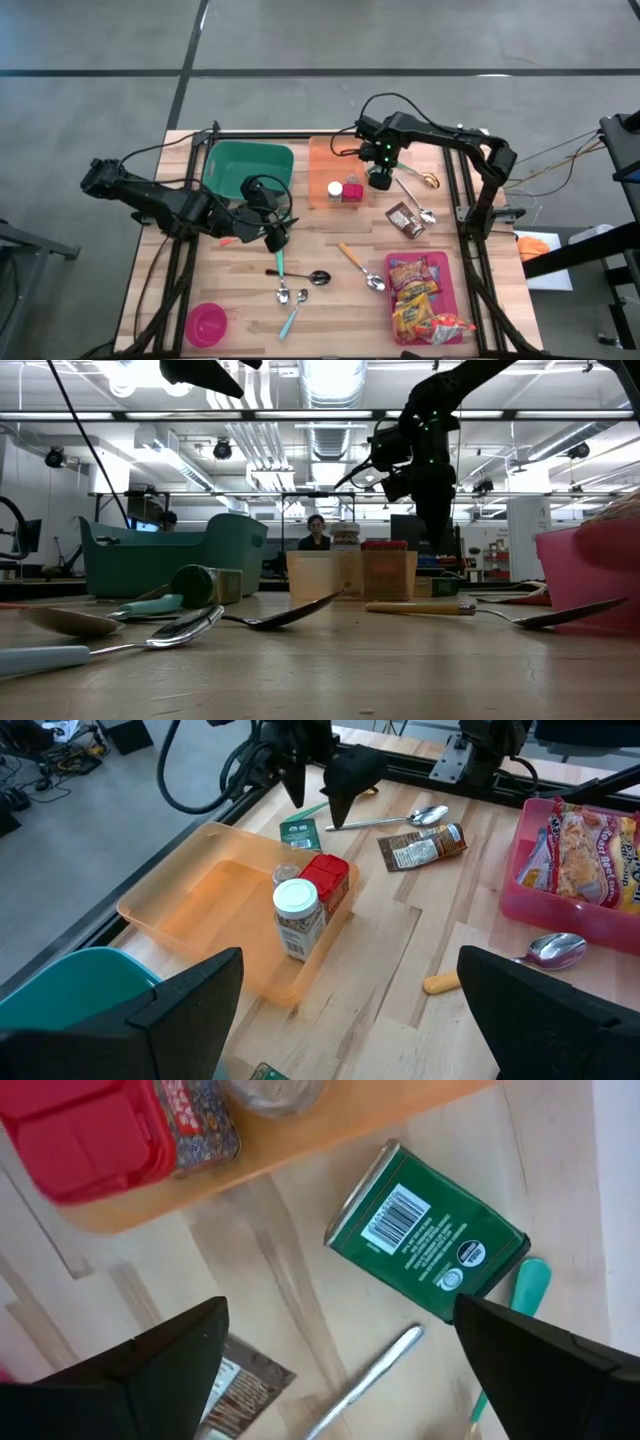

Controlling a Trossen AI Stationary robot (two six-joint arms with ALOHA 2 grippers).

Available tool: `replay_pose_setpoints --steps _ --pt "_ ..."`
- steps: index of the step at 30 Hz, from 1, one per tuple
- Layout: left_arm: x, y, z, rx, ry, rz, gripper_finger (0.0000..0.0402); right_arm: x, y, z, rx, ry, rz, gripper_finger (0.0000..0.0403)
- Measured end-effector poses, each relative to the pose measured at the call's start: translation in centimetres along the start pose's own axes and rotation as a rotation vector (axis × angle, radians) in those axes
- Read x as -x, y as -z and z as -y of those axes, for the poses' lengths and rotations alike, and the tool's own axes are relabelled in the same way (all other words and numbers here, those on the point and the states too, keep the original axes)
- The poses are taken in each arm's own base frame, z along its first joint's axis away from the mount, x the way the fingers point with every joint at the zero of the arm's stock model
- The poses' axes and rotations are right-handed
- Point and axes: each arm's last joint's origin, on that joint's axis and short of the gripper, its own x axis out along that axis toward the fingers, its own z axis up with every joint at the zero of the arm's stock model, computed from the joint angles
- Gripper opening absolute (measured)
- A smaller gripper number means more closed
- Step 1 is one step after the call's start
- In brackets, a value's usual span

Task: Pick & Place Food Item
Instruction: Put the black seasoning can into the orange bin

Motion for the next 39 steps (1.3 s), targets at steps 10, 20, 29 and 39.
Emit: replay_pose_setpoints --steps 10,20,29,39 --pt "0.0 0.0 0.0 0.0 0.0 0.0 0.037 -0.7 -0.4 0.5 0.097 0.245 0.008 0.0378" --pt "0.0 0.0 0.0 0.0 0.0 0.0 0.037 -0.8 -0.8 0.3 0.274 0.254 0.032 0.0378" --pt "0.0 0.0 0.0 0.0 0.0 0.0 0.037 -1.6 -0.9 -0.8 0.53 0.179 0.038 0.0378" --pt "0.0 0.0 0.0 0.0 0.0 0.0 0.037 -3.7 -0.3 -0.7 0.621 0.182 0.038 0.0378"
